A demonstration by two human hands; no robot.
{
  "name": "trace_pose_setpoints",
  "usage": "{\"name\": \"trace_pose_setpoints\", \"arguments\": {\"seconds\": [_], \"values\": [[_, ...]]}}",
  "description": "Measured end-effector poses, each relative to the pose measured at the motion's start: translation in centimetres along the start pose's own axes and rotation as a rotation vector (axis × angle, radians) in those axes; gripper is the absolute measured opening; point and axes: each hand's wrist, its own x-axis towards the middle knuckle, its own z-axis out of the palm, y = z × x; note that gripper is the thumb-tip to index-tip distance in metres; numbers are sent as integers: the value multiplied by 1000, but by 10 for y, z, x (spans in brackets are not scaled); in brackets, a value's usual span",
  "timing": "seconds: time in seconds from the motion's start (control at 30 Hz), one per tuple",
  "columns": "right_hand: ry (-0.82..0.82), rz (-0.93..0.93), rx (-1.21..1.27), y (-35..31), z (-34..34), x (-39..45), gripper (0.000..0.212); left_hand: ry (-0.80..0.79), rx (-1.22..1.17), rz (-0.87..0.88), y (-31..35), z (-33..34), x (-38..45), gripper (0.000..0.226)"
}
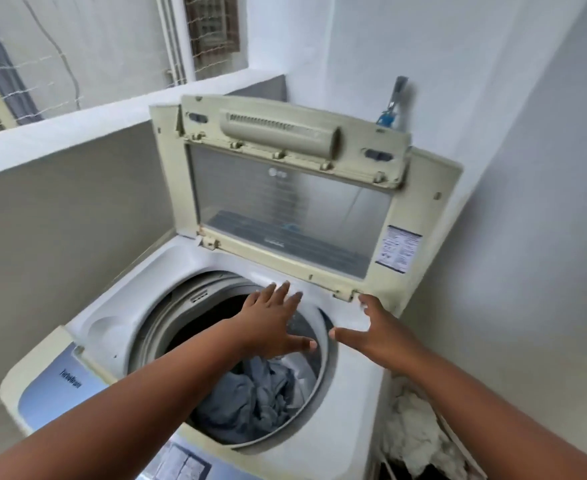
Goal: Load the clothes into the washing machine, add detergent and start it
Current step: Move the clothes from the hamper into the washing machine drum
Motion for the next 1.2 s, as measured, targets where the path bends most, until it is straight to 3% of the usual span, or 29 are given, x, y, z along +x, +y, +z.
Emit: {"name": "trace_pose_setpoints", "arguments": {"seconds": [0.2,0.33,0.5,0.63,0.77,0.93,1.03,1.2], "values": [[135,67,51,76,-70,-40,92,142,32,276,113,-11,20,98],[119,133,41,152,-96,-43,89,92,81,387,199,21,57,95],[-12,201,40,263,-109,-26,86,-131,169,311,281,103,130,96],[-95,245,71,348,-97,-9,75,-324,126,162,309,161,181,96],[-190,356,146,424,-59,20,83,-466,5,1,300,226,220,97],[-252,470,171,512,34,81,64,-600,-47,-100,267,337,275,99],[-247,457,148,563,103,119,59,-611,-1,-83,254,415,311,93],[-200,439,28,625,201,178,79,-694,74,8,250,528,360,91]]}}
